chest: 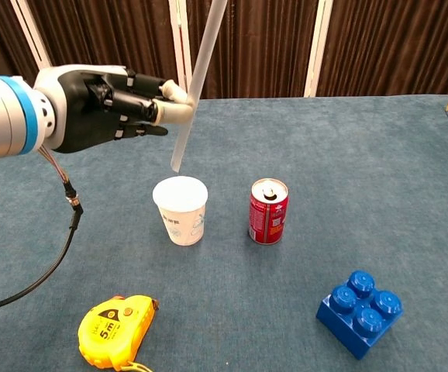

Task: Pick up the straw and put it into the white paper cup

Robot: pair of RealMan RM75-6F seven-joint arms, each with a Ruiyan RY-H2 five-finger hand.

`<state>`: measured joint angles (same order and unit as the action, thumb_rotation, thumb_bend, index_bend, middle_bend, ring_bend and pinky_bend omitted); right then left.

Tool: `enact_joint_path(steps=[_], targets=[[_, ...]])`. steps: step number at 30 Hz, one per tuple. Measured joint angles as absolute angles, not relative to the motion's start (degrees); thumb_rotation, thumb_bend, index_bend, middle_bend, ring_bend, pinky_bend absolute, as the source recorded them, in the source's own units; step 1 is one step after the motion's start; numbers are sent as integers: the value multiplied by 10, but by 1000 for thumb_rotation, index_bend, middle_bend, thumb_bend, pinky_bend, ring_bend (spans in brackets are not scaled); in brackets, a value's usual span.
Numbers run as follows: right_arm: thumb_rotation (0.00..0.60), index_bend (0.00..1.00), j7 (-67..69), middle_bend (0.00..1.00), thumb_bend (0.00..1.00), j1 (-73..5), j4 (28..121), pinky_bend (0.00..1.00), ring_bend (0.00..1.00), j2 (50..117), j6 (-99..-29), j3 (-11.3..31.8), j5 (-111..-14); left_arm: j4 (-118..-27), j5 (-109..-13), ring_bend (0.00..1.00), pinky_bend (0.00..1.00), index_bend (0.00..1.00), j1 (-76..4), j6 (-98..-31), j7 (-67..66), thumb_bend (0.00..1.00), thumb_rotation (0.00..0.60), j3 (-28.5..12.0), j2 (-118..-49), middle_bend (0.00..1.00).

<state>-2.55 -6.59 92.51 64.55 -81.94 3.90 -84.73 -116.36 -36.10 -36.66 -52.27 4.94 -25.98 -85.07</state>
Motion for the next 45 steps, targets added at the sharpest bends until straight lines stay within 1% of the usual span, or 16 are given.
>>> enact_joint_path(steps=[10,22,24,29,31,45], targets=[[600,163,-27,0,180,-66,925,0,0,646,-820,39,-848,-1119,-373,0,0,573,-367,-514,93,429,600,-246,-863,14],[600,163,-25,0,180,-66,925,0,0,645,-819,39,-847,-1055,-372,0,0,567,-386,-499,115,430,600,-232,-892,14],[600,163,-25,0,180,-66,925,0,0,645,-819,38,-848,-1049,-374,0,0,541,-387,-498,117,430,600,-229,-895,8],[600,163,-24,0,181,-66,925,0,0,645,-818,38,-848,-1037,-385,0,0,375,-388,-494,120,418,600,-221,-898,0],[600,163,-24,0,181,-66,925,0,0,645,-818,38,-848,-1032,-390,0,0,350,-387,-493,121,406,600,-218,-898,0],[600,163,-27,0,180,-66,926,0,0,645,-819,38,-847,-1040,-434,0,0,344,-370,-486,151,404,600,-215,-874,0]])
